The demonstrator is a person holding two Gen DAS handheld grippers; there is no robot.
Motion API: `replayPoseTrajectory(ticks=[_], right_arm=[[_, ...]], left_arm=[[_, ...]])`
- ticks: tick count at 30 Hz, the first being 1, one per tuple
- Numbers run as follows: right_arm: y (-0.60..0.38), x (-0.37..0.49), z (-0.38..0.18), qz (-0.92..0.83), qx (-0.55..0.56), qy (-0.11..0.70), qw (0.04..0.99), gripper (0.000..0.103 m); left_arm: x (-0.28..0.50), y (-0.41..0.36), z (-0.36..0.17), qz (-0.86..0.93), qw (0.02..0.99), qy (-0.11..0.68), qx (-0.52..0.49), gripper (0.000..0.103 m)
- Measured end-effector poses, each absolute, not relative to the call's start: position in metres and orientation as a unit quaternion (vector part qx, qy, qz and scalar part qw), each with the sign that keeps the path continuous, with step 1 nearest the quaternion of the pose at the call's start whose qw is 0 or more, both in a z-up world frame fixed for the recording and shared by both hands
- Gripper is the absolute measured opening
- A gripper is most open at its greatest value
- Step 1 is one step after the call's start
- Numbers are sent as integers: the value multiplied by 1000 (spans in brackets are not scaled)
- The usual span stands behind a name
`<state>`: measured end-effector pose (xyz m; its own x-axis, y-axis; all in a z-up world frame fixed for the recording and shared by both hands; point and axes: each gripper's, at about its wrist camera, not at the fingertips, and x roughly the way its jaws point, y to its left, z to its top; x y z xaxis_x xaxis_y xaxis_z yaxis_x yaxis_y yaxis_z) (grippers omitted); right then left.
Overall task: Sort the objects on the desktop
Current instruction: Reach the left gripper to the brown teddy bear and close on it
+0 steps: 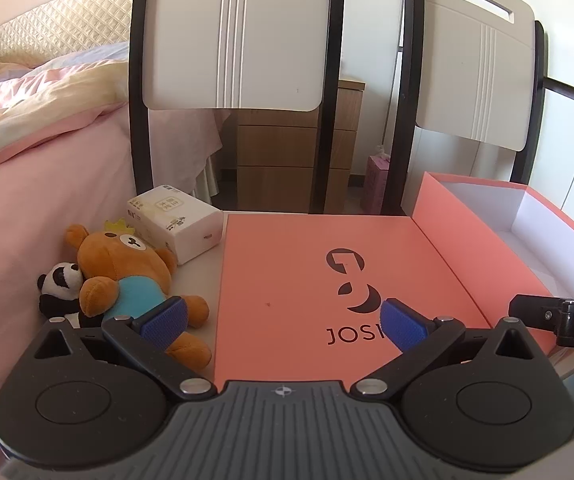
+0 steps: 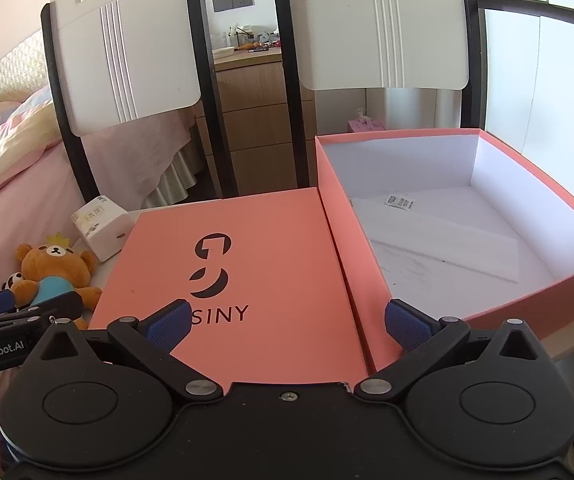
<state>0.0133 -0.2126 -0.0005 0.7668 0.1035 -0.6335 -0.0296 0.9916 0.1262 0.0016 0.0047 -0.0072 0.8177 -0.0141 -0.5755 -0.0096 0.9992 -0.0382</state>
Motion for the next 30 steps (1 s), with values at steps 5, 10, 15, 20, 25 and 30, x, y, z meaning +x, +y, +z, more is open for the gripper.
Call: replayPoseTrajectory(ticks=[5,10,15,20,25,30], right_arm=[[-212,15,-2,32,52,341,938,103],[-213,15,-2,39,61,340,937,103],[-215,12,0,43,66,331,940,103],[-219,4,5,42,71,314,946,103],[-223,-5,6,57,68,302,949,103],[-222,-8,-5,72,54,321,943,103]], left_arm=[[-1,10,-7,0,956,294,-13,103],[1,30,-6,13,959,282,-21,103],[6,58,-8,26,964,262,-34,103],[29,88,-20,33,946,316,-67,103],[41,117,-27,40,929,355,-96,103],[49,140,-37,40,908,389,-149,103]])
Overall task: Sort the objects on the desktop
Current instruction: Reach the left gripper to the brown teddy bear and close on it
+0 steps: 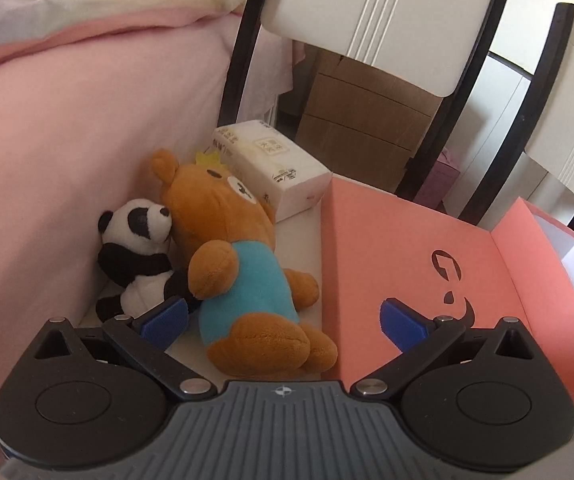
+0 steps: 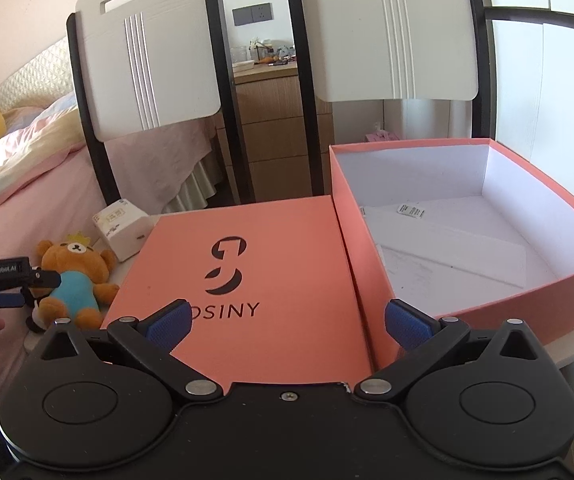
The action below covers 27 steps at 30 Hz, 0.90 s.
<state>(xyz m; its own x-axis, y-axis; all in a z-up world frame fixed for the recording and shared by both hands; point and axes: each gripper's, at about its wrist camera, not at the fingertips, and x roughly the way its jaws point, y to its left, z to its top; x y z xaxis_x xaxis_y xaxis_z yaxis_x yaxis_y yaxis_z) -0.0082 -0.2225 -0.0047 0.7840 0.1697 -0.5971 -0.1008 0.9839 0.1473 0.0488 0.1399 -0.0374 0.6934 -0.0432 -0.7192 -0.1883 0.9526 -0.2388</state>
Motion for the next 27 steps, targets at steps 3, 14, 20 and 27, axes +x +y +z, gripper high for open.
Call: replayPoseTrajectory(ticks=[3,14,20,27], right_arm=[[-225,-10,-8,76,56,326,941,103],[-239,-20,-9,95,99,321,937,103],[-236,-24,-9,95,89,315,940,103],[-239,-24,-12,86,95,316,940,103]], left_arm=[[55,143,-46,40,898,406,-166,103],[87,151,-73,51,859,476,-182,103],[103,143,-87,48,842,506,-180,102],[104,134,-91,67,847,497,-178,82]])
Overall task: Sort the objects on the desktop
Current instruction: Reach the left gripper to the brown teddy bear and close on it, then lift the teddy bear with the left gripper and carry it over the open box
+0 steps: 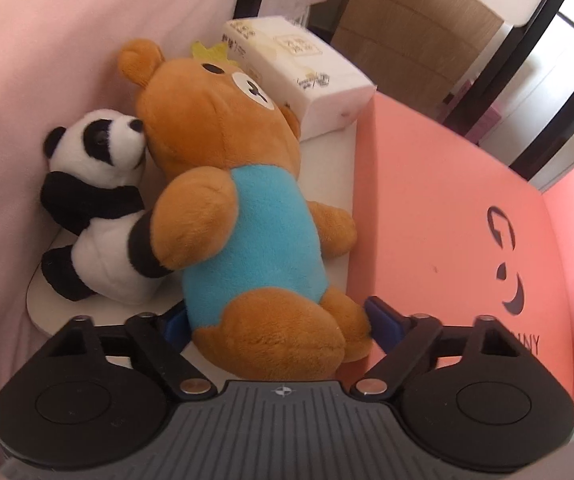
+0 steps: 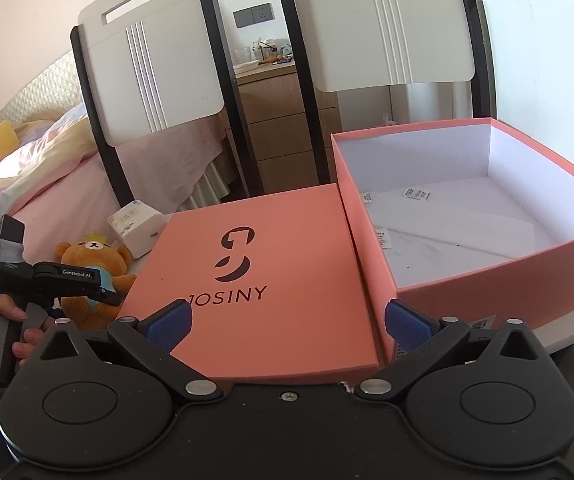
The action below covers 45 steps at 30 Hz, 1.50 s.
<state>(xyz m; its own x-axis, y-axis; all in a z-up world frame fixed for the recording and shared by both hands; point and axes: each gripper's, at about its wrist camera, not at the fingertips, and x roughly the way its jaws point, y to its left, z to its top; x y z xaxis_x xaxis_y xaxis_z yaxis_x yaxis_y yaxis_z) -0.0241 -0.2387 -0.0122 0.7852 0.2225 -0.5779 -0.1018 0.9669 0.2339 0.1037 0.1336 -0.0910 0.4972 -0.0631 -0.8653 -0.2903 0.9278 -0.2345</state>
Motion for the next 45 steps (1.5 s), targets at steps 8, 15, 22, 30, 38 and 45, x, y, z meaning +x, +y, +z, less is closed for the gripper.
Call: replayPoseTrajectory(ticks=[8,15,22,30,38,45], right_arm=[[-243,-20,-19,63,98,324,939,103],[-246,-20,-22,56,102,327,938,103],[-255,-21,-21,50,111,323,939,103],[-273,-24,-18,30,118,321,939,103],[-289,-34,-16,16,115,315,942,103],[-296,-43,-18,17,101,314,944,103]], left_arm=[[90,141,-71,66,865,444,-224,60],[81,136,-43,57,889,392,-229,58],[90,99,-11,14,901,374,-221,57],[99,39,19,-50,910,360,-199,58],[102,-27,35,-99,915,357,-162,58],[111,-107,40,-154,909,366,-127,58]])
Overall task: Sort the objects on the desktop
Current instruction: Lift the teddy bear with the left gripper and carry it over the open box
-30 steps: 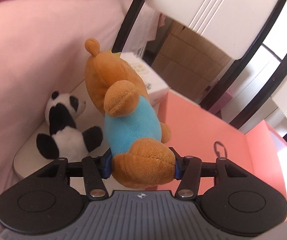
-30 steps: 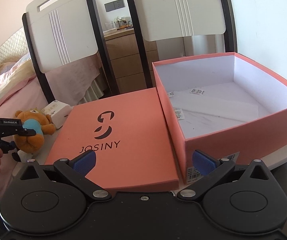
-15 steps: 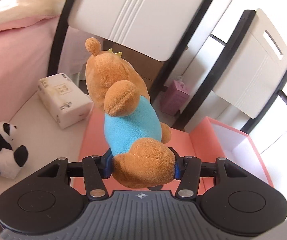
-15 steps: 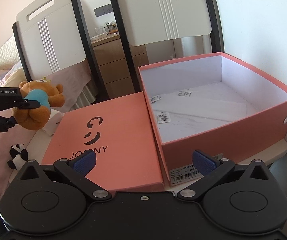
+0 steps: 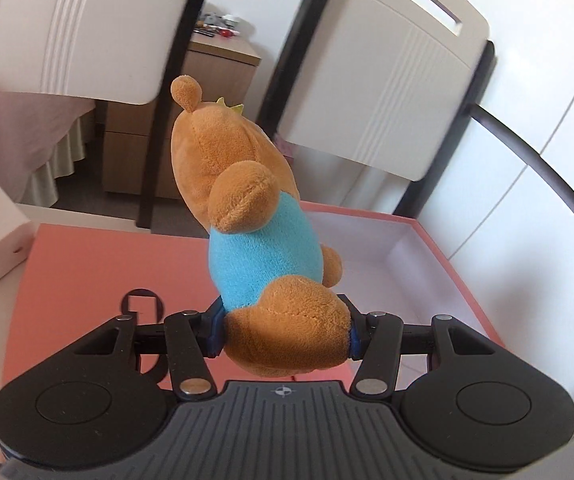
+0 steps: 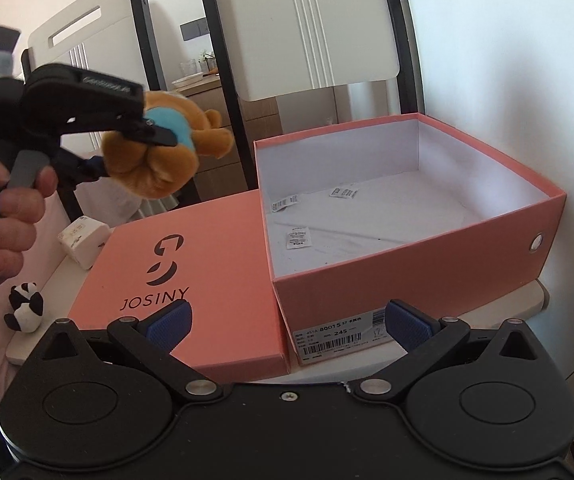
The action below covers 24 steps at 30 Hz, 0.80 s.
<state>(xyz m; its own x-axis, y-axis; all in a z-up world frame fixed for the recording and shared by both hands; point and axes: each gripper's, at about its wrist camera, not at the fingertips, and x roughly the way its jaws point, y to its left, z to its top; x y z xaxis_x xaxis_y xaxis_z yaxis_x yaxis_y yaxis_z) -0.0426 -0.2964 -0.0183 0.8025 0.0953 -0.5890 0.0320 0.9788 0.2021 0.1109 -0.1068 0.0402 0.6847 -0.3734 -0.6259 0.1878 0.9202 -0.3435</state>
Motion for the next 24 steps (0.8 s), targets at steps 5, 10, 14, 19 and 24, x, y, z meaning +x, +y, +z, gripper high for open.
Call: replayPoseTrajectory(ticks=[5,10,14,19,24], right_arm=[[-304,-50,-20,17,98,315,944,103],[-314,-54,-23,12,103,317,943,103],[-324,-58,-26,6,112,319,941,103],[-333,-60,-29,-1,118,321,940,103],[-336,-60,-31,-2,113,327,938,103]], left_arm=[[113,-150,38,-188,903,372,-109,58],[116,-184,29,-202,899,379,-79,58],[124,-204,14,-202,895,394,-58,58],[133,-223,-11,-202,885,418,-36,58],[137,-240,-32,-199,875,442,-4,58]])
